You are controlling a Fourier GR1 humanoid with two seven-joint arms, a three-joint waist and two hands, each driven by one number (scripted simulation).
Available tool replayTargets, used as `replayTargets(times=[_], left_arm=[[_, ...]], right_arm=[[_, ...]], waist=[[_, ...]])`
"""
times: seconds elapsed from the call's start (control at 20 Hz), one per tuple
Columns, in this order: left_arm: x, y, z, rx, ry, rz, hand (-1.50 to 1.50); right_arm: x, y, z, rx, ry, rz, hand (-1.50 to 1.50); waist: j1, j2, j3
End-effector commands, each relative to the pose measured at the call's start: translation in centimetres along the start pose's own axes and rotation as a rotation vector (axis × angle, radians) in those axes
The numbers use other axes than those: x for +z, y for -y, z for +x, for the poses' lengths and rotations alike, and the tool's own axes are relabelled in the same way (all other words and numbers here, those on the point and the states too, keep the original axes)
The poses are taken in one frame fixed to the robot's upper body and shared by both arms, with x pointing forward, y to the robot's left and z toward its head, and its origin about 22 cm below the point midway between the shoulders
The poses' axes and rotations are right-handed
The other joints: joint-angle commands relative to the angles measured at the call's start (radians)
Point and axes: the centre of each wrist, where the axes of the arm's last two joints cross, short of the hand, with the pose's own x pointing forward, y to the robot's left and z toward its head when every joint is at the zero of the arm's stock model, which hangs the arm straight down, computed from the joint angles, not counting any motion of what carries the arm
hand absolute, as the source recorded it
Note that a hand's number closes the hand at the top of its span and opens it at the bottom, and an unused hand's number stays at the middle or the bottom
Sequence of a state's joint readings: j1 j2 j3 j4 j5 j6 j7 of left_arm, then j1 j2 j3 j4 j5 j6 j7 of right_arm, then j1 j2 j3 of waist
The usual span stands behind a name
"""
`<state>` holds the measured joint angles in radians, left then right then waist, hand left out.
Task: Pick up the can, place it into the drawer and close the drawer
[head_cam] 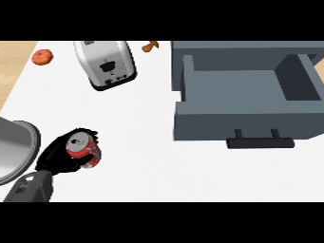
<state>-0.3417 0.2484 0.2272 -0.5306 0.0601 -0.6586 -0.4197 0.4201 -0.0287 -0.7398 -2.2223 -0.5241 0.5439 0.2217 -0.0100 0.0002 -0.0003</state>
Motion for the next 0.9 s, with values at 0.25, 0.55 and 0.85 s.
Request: replayTargets(times=[0.25,0.55,0.85], left_arm=[[-1.6,2.0,0.9,0.069,0.077,-0.195,1.5],[-3.2,4.3,2.8,0.083,0.129,-0.253,1.5],[-5.5,7.4,3.4,0.153,0.306,0.286,1.5]], right_arm=[[0.5,0.1,-1.2,-0.027,0.0,-0.028,-1.5],[1.5,-0.4,0.6,-0.014,-0.016,-0.003,-1.5],[0.9,0.2,-0.1,-0.021,0.001,-0.031,-1.5]], waist=[[0.008,-0.002,0.001],[0.008,-0.004,0.001],[0.022,-0.006,0.003]])
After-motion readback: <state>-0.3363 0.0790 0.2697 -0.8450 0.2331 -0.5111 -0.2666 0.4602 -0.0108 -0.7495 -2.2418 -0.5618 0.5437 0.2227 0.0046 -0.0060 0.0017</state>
